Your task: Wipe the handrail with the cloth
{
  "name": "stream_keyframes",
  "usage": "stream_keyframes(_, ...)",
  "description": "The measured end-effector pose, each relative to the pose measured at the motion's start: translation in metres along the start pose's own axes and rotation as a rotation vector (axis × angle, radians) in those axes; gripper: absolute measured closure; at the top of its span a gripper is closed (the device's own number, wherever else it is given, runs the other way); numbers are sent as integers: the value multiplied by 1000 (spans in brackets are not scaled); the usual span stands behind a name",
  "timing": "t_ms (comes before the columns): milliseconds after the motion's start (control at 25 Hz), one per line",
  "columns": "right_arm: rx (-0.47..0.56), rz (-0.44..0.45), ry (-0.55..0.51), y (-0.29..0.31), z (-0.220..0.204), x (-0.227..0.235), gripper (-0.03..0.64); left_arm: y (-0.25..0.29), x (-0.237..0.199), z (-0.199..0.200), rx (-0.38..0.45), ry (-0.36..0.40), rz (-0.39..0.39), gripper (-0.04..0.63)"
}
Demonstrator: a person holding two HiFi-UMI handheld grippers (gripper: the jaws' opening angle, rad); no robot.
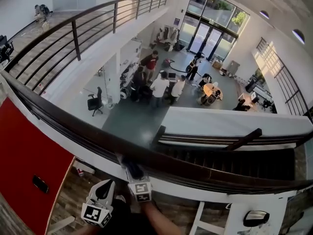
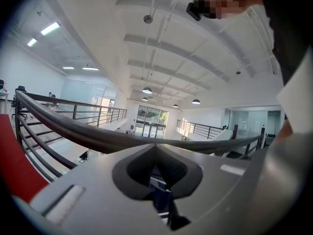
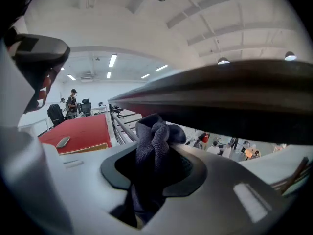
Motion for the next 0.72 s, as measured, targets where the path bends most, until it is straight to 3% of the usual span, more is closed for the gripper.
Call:
stream_keyframes(240, -48, -96, 66, 29, -14, 15, 499, -9, -19, -1, -18, -5, -10, 597)
stream_keyframes(720, -141, -175, 155, 71, -37, 25, 497, -13, -39, 2, -47, -9, -28, 597)
Point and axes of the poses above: the fingertips, and each gripper's own axes: y forward along the fingers, x to its right, z out of its top, the point moved 9 cm from there along -y, backward along the fingers, and after that the axes turned 4 degrees about -z, right-handed, at the moved point
